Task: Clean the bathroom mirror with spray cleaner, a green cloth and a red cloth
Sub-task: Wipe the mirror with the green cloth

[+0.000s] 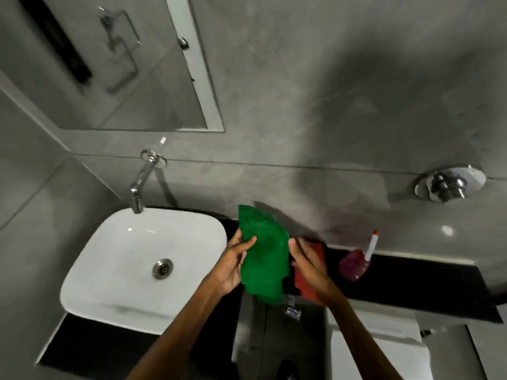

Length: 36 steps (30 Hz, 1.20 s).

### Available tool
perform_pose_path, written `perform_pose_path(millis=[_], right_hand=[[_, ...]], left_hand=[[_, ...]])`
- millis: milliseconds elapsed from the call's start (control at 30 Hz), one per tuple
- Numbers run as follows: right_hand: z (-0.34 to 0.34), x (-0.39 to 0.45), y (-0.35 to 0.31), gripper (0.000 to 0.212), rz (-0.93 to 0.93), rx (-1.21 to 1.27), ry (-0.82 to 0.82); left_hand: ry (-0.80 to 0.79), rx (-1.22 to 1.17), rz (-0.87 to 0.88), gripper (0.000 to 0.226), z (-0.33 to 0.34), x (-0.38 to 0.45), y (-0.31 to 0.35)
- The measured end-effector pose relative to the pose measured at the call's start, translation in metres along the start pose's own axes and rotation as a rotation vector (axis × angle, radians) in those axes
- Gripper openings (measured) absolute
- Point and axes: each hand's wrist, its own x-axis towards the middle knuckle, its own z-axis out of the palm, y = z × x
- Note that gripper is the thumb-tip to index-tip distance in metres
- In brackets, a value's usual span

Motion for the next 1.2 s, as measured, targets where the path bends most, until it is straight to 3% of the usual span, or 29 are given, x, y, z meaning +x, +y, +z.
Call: perform_pose_path(millis=[67,100,233,333,433,500,600,700,800,900,1100,1200], right_hand=[[0.036,0.007,-0.042,0.070,0.100,0.286,-0.336],[0.052,0.011,-0.063,0.069,0.094,0.351,-0.409],[0.131,0.022,-0.142,0.060,0.006,0.448,-0.437],[0.178,0.036,-0.197,0.045,-0.166,0.328,-0.228],[0.219,0.045,-0.254,0.036,-0.427,0.146,0.093],[0.242,0.051,-0.292,0.042,-0.620,0.092,0.292],[0.270,0.059,-0.347,0.064,-0.994,0.055,0.546],[0.286,0.088,-0.398,0.070,-1.265,-0.380,0.844],[0.281,0.114,-0.433,0.090,-1.251,-0.922,1.079],[0.295,0.138,-0.450,0.087,-1.272,-1.132,1.211],[0.338,0.146,-0.483,0.082,-1.194,-0.979,1.405],[0.387,0.151,-0.495,0.079,-1.367,-1.153,1.232]], left_hand=[[-0.085,-0.017,0.051,0.048,0.002,-0.011,0.034],[-0.126,-0.017,0.075,0.046,0.004,-0.015,0.052],[-0.153,0.048,0.240,0.045,0.005,-0.032,0.138],[-0.068,0.202,0.409,0.044,0.007,-0.039,0.199],[0.076,0.417,0.650,0.034,0.002,-0.042,0.264],[0.177,0.556,0.853,0.035,-0.009,-0.039,0.306],[0.403,0.854,1.152,0.059,-0.044,-0.028,0.364],[0.555,1.130,1.373,0.076,-0.087,-0.012,0.428],[0.656,1.376,1.483,0.078,-0.116,0.003,0.475],[0.705,1.523,1.560,0.080,-0.140,0.021,0.529],[0.861,1.692,1.639,0.087,-0.154,0.055,0.570],[0.888,1.696,1.674,0.087,-0.158,0.062,0.572]])
